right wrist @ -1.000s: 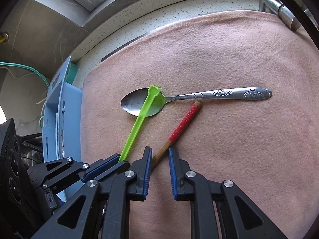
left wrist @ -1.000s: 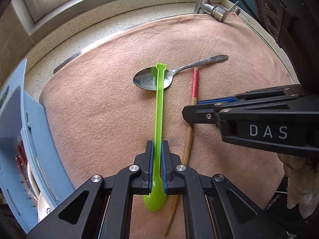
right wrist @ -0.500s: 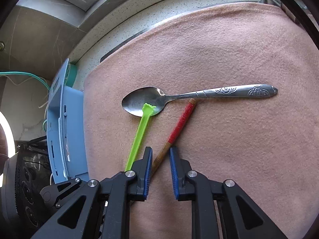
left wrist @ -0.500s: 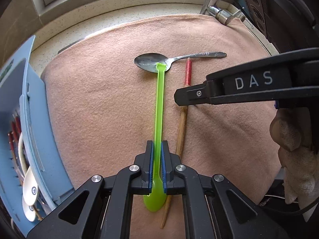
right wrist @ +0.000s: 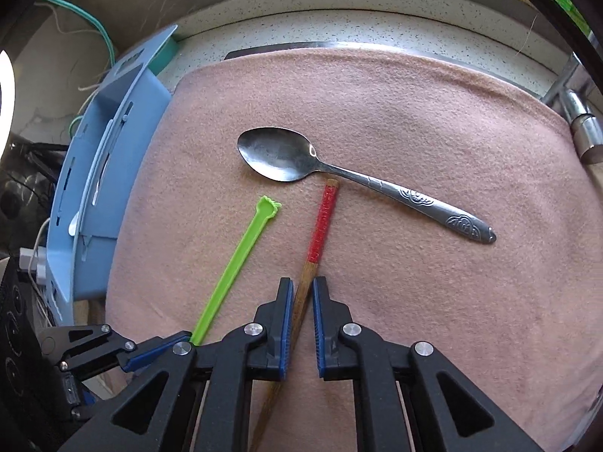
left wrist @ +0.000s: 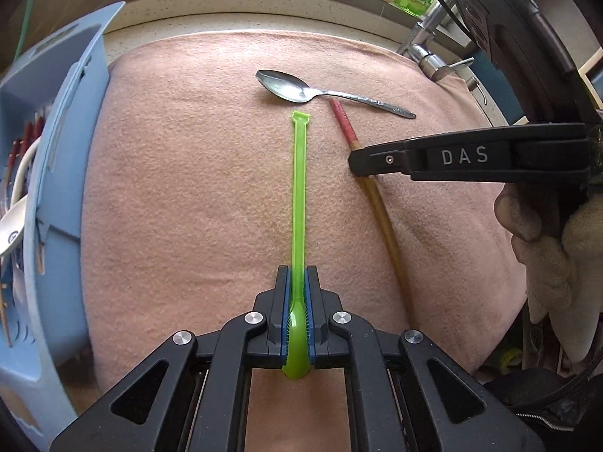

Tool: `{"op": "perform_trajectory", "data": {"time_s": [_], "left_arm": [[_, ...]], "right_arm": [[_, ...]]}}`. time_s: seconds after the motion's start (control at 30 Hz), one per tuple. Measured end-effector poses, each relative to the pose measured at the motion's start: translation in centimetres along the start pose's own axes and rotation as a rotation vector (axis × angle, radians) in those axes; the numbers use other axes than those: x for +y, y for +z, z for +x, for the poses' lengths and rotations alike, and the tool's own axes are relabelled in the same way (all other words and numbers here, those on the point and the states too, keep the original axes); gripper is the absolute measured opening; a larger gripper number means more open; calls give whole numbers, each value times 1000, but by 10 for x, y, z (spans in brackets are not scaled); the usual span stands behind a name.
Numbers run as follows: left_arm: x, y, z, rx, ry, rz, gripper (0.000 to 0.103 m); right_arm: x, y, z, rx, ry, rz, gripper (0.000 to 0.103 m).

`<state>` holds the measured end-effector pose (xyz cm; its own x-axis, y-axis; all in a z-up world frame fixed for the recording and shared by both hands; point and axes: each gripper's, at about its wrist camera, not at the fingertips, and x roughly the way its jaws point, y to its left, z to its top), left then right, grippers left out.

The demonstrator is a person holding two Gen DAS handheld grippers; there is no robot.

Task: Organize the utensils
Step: 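Close the left gripper on the green spoon while the right grips the chopstick, then lift the green spoon with the left gripper while the right carries the chopstick to the basket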

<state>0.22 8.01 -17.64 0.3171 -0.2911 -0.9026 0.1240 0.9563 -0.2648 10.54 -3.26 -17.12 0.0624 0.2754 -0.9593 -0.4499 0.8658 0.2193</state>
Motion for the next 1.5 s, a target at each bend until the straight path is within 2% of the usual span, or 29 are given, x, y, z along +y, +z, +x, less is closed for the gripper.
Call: {"op": "perform_trajectory", "data": {"time_s": [0.13,0.3,0.4,0.47,0.6,0.73,0.83,0.97,1.13,1.27,1.5], "left_arm": [[-10,1,0,3,45,29,6],[-20,16,11,17,86,109,14],[-24,26,18,9,90,149,13],[-23,29,19,6,86,158,6],[-11,26,13,-13,14,70,5],[2,11,3,-65,-40,-37,5],[7,3,-4,-99,-82,-103,5],[9,-2,-18,-128,-90,-122,5],[11,2,-44,-199,-103,-143,5],[19,8,-66,-264,-80,-155,5],[60,8,-101,-356,-30,-230,5]], "right_arm": [[-17,-8,-6,-2,49,53,10],[-25,-28,-9,-25,76,89,10],[-26,-34,-9,-47,79,111,10],[-31,-38,-11,-60,94,134,8],[-40,-43,-15,-92,136,198,6],[-47,-54,-19,-150,196,290,6],[-48,-58,-28,-189,194,291,6],[-35,-54,-43,-241,178,267,6],[-23,-46,-66,-300,204,243,6],[-2,-34,-81,-337,236,214,6],[40,-9,-95,-380,296,164,6]]}}
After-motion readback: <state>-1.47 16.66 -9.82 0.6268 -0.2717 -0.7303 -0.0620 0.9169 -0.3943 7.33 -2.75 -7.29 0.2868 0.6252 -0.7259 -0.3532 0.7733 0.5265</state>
